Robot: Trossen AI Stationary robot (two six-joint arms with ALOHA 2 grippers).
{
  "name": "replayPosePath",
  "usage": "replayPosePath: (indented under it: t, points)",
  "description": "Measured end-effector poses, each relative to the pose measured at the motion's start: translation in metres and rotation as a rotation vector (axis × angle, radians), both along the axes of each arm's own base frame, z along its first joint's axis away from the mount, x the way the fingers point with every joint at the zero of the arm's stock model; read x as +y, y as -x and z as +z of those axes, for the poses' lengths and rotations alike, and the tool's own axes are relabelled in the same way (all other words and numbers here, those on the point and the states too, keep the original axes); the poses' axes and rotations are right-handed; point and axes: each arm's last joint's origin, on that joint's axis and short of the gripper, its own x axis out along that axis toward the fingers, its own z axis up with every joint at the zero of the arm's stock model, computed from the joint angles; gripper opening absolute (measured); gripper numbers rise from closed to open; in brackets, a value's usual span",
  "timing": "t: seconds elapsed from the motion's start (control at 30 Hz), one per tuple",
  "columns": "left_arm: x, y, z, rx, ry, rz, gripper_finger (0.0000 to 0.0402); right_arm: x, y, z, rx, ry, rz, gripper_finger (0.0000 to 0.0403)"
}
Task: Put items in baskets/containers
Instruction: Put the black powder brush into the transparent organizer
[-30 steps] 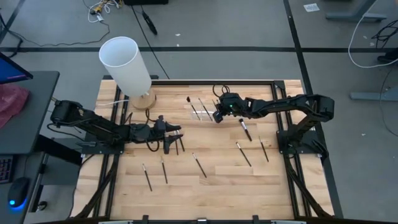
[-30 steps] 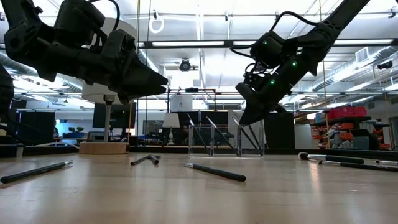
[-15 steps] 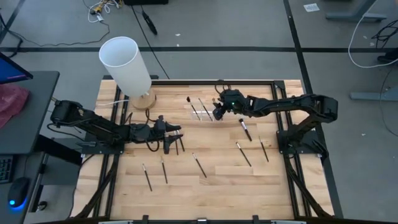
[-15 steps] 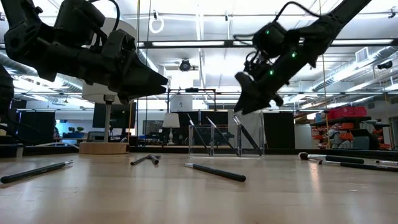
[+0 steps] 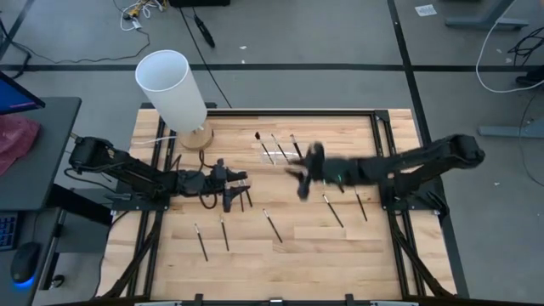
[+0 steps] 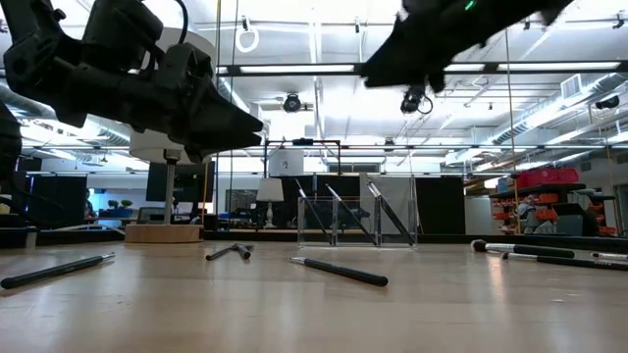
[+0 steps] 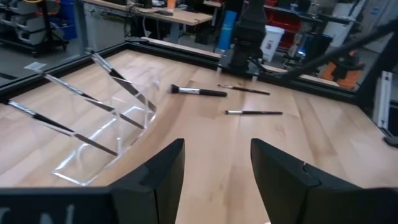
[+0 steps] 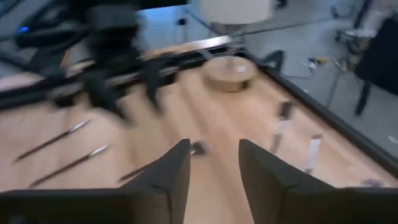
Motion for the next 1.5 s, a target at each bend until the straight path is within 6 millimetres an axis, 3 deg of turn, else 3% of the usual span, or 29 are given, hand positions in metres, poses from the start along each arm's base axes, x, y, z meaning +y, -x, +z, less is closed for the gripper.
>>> replayPosePath:
  t: [0.13,0.23,0.4,0.5,0.7,0.93,1.23,1.37,1.5]
  points:
    - [-0.005,0.001,0.0,0.002,-0.001,-0.02,0.0188,0.054,0.013,-0.011,0.045,0.005,0.026,0.0108]
    - [-0.007,0.001,-0.001,0.006,-0.002,-0.032,0.0188,0.083,0.03,-0.02,0.089,-0.053,0.04,0.009]
    - [-0.01,0.001,-0.001,0.011,-0.004,-0.046,0.0188,0.11,0.063,-0.037,0.216,-0.205,-0.009,0.006]
    - [-0.01,0.002,-0.001,0.013,-0.005,-0.045,0.0188,0.114,0.085,-0.048,0.322,-0.264,-0.108,0.0047]
    - [-0.01,0.002,-0.001,0.015,-0.007,-0.045,0.0188,0.101,0.123,-0.062,0.447,-0.287,-0.403,0.005]
    - [-0.01,0.001,-0.001,0.018,-0.017,-0.046,0.0188,0.069,0.151,-0.1,0.463,-0.332,-0.592,0.0114]
    - [-0.01,0.001,-0.002,0.018,-0.017,-0.046,0.0188,0.026,0.148,-0.152,0.337,-0.359,-0.649,0.0219]
    - [-0.01,0.001,-0.002,0.018,-0.015,-0.045,0.0188,0.009,0.144,-0.163,0.331,-0.323,-0.66,0.0226]
    - [-0.01,0.001,-0.002,0.017,-0.015,-0.045,0.0188,-0.001,0.141,-0.169,0.331,-0.293,-0.643,0.0206]
